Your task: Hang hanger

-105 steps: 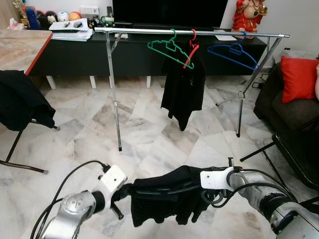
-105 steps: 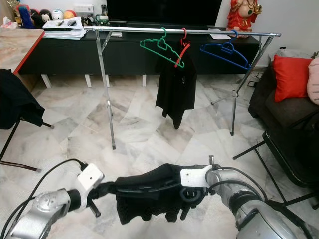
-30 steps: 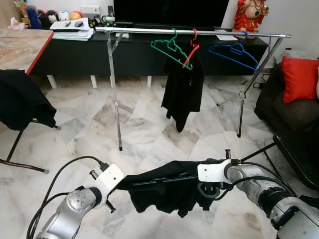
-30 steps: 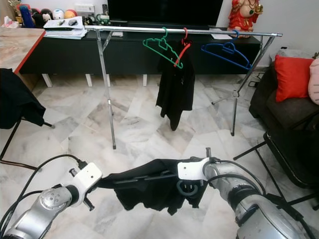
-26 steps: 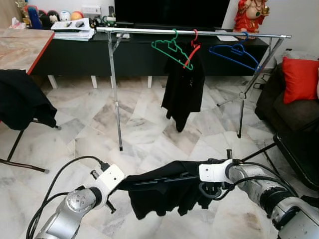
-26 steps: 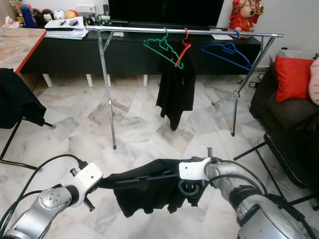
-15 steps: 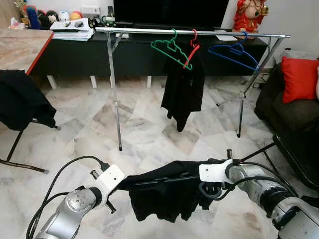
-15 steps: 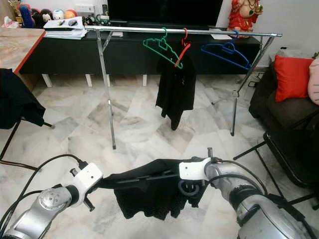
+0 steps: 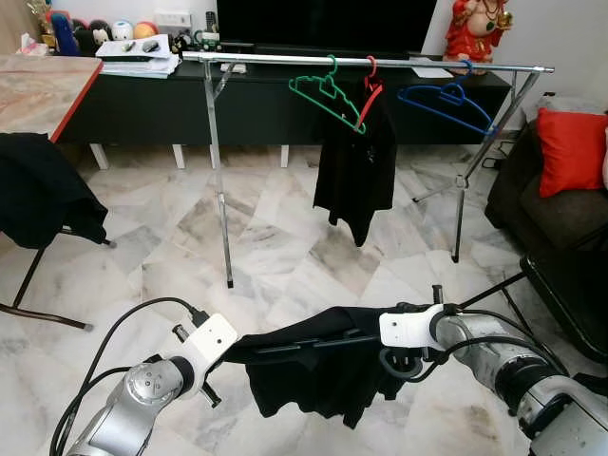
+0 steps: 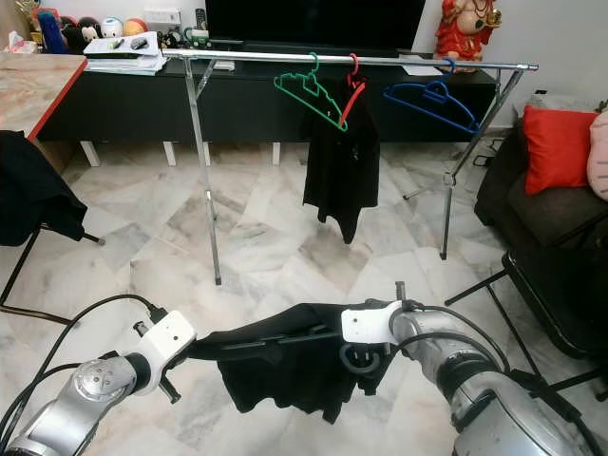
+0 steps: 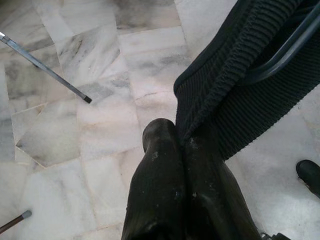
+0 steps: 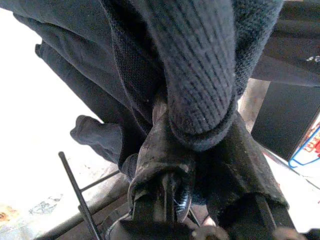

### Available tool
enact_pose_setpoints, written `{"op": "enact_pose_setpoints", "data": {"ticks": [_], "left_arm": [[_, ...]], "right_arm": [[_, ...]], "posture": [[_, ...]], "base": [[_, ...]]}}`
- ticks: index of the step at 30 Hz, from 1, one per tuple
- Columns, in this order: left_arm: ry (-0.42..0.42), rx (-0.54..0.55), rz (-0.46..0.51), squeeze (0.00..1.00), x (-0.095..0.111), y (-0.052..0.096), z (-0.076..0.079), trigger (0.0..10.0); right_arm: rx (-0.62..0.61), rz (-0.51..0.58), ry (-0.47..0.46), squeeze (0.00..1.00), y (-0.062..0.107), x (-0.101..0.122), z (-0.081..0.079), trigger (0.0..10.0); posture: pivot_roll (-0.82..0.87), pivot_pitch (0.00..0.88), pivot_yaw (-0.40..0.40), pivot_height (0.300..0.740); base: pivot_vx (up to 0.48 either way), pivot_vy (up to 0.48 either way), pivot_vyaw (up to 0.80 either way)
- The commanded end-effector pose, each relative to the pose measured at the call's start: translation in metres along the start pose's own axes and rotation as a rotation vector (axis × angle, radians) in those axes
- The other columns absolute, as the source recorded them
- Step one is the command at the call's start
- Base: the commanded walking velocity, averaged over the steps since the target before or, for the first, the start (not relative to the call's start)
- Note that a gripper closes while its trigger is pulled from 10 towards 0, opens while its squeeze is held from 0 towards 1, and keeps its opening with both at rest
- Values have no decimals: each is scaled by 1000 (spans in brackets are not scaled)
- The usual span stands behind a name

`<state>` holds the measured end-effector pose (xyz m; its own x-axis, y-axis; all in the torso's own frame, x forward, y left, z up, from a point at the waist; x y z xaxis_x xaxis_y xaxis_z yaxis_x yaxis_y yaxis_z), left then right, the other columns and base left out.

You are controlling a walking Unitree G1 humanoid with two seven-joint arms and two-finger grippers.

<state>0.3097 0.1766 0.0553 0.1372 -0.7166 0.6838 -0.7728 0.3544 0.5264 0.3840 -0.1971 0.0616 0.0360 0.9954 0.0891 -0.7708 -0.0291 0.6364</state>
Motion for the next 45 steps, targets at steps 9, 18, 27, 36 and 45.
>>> {"op": "enact_pose_setpoints", "data": {"ticks": [9, 18, 27, 36, 45], "left_arm": [[29, 100, -294, 0, -71, 33, -29, 0], [29, 100, -294, 0, -71, 33, -29, 0], [29, 100, -294, 0, -71, 33, -29, 0], [29, 100, -294, 0, -71, 33, -29, 0], [29, 100, -294, 0, -71, 33, -29, 0]], "right_arm": [[-32, -467, -71, 0, 38, -130, 5, 0], [-32, -467, -71, 0, 38, -130, 5, 0], [-32, -467, -71, 0, 38, -130, 5, 0], [-32, -467, -71, 0, 38, -130, 5, 0], [-32, -467, -71, 0, 38, -130, 5, 0]], "posture": [[78, 102, -125, 740], [78, 102, -125, 740], [78, 102, -125, 740], [78, 102, -125, 740], [78, 102, -125, 740]], "base": [[0, 0, 0], [0, 0, 0], [0, 0, 0], [0, 0, 0], [0, 0, 0]]}}
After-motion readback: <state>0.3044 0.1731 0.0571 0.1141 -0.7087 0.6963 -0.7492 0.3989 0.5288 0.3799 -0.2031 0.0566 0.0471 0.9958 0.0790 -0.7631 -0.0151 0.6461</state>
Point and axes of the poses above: a point about 5 cm out from each wrist's last joint towards the gripper, its own y axis pointing back from the gripper into the wrist, its own x axis along the axis of the wrist's last joint, z = x × y, the point moved 3 cm from there along -y, pointing out of the wrist towards the gripper, and after that the axes turned 9 degrees about -y, right-handed, at the moved point
